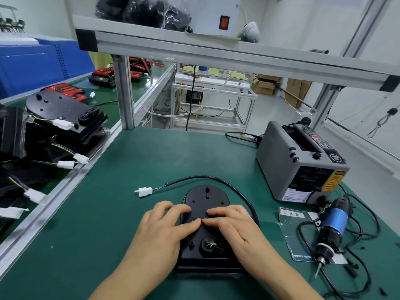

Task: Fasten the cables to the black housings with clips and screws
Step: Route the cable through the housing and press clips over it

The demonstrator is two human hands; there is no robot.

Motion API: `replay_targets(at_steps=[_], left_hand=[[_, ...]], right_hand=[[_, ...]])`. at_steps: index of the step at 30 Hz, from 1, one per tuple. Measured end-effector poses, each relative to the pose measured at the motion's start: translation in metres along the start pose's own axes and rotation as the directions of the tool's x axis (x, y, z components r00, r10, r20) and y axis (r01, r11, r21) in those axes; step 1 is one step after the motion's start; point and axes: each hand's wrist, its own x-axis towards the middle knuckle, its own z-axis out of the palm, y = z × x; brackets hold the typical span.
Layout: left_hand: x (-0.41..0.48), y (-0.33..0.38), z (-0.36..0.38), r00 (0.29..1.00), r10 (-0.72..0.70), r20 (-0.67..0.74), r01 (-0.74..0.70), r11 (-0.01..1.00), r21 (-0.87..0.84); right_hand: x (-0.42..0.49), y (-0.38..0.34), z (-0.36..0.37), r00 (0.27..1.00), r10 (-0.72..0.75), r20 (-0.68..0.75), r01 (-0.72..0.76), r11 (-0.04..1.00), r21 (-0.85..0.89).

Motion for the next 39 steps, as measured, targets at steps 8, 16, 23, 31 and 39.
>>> replay_targets(at_steps=[8,16,23,31,39], left_hand=[[0.007,-0.01,0.002,0.96,-0.154,0.234,0.211,0.946,-0.244],[0.007,-0.007,-0.003,0.994,-0.004,0.106,0.002,1.0,0.019],[0.023,-0.019,-0.007,0.941,-0.096,0.324,0.159,0.971,-0.176],[0.119,-0.059,0.003,0.87,-0.475,0.137,0.472,0.88,0.055],[0.136,-0.058,0.02,0.791,-0.516,0.329,0.335,0.815,0.474]], right_hand=[[0.001,0.004,0.002,0.999,0.023,-0.026,-0.02,0.991,0.13],[-0.003,0.007,-0.003,0.998,0.013,-0.067,-0.002,0.988,0.153],[-0.012,0.018,0.003,0.967,0.018,-0.255,-0.001,0.998,0.069],[-0.016,0.037,0.001,0.877,0.1,-0.471,-0.017,0.984,0.177],[-0.017,0.04,0.007,0.911,0.209,-0.356,-0.132,0.964,0.229]])
